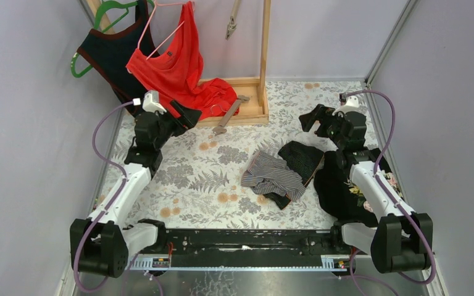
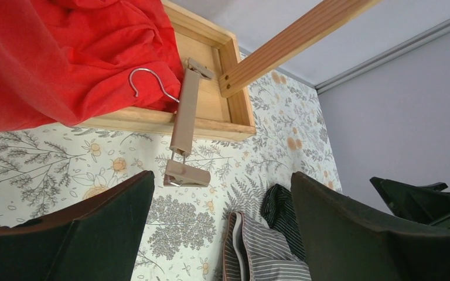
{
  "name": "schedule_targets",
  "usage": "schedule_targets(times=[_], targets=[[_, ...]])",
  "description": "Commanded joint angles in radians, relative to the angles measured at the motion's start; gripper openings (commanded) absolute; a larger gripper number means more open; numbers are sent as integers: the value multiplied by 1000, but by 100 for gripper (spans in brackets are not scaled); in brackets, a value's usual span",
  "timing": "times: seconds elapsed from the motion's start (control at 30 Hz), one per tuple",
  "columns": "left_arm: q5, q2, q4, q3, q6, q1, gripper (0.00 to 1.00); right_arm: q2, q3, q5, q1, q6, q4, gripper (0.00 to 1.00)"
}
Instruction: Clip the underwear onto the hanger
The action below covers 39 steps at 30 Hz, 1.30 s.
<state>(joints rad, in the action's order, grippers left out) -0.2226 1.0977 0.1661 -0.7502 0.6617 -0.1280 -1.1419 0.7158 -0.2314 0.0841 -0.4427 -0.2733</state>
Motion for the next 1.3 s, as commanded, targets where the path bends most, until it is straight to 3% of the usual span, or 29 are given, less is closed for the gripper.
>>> schedule_targets(times=[0.0,0.17,0.43,0.7,1.13,1.27], targets=[[-105,49,74,1,44,5,97,-38,44,-38,5,-13,-2,99],[-171,178,91,-33,52,-24,100,-149,132,-55,30,16,129,99],[-140,321,64,-96,39,-119,100,-300,245,-57,163,70,261,99],[-107,392,71,-87,61,-140,100,-333,233,-74,214,51,215,99],[-109,396,184,-1,161,-140,100,-377,280,-86,274,59,225,100],[-106,313,194,41,177,-140,100,-370,336,-99,318,118,356,95]])
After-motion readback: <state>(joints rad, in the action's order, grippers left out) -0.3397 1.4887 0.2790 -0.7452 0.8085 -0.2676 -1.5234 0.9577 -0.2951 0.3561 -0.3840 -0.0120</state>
